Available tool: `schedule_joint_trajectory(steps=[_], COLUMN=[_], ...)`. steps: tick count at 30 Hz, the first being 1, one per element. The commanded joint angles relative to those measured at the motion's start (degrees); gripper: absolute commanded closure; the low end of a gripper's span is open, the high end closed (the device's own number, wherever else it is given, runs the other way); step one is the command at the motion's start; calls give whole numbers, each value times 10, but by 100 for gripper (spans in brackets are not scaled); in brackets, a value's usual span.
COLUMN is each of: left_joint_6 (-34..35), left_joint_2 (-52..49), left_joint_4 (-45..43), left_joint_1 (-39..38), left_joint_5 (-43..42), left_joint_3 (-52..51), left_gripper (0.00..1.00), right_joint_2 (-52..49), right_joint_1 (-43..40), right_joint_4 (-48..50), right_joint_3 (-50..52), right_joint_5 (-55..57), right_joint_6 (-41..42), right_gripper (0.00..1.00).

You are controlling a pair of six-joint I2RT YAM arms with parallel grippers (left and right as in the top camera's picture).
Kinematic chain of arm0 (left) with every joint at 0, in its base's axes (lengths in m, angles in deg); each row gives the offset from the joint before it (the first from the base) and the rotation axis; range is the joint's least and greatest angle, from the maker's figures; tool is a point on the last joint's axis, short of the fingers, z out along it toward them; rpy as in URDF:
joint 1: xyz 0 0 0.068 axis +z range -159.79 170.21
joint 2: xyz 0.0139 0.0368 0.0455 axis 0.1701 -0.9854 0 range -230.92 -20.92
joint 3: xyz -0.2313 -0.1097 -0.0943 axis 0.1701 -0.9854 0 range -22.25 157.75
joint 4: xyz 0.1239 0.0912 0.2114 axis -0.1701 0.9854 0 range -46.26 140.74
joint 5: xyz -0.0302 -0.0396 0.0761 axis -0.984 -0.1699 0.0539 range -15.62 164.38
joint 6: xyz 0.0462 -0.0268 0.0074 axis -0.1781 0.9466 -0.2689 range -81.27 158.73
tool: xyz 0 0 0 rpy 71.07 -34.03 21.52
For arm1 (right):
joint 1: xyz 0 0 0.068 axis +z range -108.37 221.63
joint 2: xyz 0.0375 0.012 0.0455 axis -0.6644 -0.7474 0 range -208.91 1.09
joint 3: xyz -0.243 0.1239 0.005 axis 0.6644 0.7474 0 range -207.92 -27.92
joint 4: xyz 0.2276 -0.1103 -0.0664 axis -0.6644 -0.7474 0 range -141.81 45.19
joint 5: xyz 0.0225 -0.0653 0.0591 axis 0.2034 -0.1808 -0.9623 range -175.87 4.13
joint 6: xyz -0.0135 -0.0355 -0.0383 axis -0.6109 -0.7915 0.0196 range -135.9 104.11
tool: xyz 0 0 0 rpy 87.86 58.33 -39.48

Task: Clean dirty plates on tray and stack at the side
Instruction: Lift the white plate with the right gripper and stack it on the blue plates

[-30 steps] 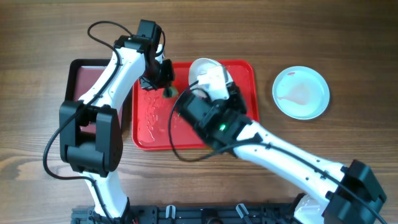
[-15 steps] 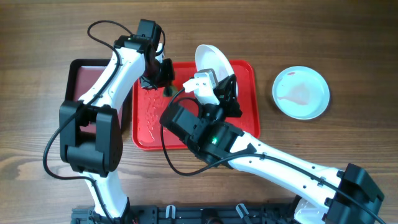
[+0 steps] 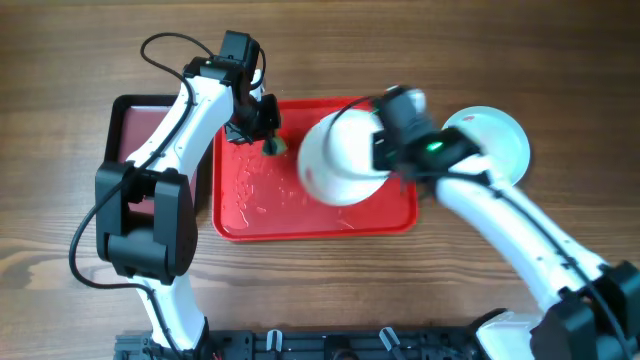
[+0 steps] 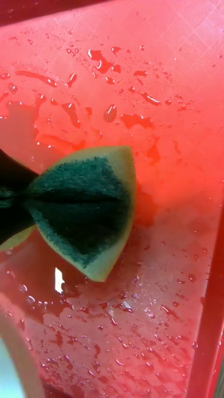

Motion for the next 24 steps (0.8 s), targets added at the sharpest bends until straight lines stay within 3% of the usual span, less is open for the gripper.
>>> schedule_joint_trajectory(steps=[1,6,10,16,18,19,24], left_joint_6=[3,3,3,3,3,3,-15], left_joint_2=[5,5,5,5,5,5,28], left_joint_4=[-1,-2,-1,-2,-2,-2,12], left_joint_1=[0,0,0,0,0,0,8], left_joint_5=[-9,-9,-9,-9,-9,-9,-9], left_joint_3=[-1,-1,-1,-1,-1,-1,1], left_gripper=[96,96,96,96,96,96,96], right_joint_2=[19,-2,-60,-129,-141,-141,-91], right_joint_1=[-155,-386,-455,-464,-464,-464,-445], right_joint_4=[-26,-27,-23,-37,-37,-37,-66], right_joint_3=[-2,-2,0,0,0,0,-38], right_joint_5=[-128,-129,-120,-94,-129,-146,-283], right_joint_6=[8,8,9,-3,-52,-64,-154], right_gripper=[96,96,96,95,46,37,28])
